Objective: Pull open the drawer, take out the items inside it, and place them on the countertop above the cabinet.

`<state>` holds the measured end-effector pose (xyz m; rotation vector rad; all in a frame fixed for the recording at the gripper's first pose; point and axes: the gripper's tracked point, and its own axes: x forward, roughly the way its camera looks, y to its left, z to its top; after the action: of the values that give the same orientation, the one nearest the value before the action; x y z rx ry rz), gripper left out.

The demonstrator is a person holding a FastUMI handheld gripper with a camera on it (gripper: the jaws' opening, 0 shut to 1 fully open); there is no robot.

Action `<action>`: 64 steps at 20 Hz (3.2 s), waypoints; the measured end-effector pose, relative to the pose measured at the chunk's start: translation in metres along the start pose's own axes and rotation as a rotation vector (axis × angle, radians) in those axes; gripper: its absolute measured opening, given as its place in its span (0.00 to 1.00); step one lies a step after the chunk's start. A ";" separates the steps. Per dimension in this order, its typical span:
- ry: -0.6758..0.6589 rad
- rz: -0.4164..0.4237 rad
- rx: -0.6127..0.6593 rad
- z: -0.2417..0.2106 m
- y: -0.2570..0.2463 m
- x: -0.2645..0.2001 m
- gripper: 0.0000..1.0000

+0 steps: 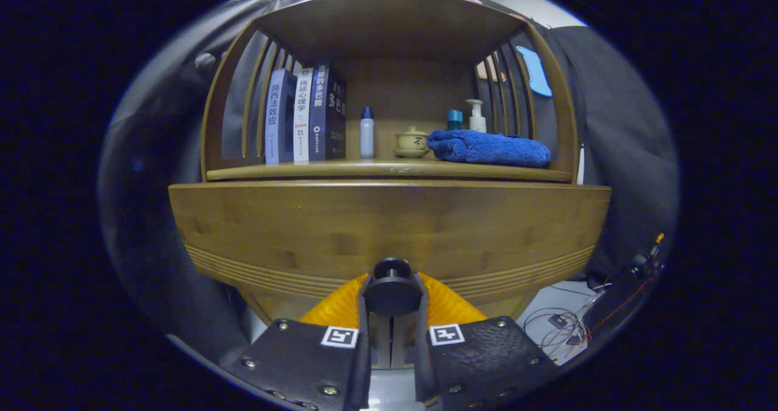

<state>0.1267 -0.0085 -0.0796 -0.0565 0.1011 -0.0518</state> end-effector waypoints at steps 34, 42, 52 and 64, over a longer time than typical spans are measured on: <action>0.097 -0.030 0.056 0.049 -0.016 -0.143 1.00; 0.329 0.007 0.024 0.061 0.004 -0.061 1.00; 0.523 0.008 0.021 0.029 0.015 0.002 0.69; 0.365 -0.016 0.066 0.057 0.008 0.002 0.15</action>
<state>0.1350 0.0021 -0.0232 0.0185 0.4640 -0.0806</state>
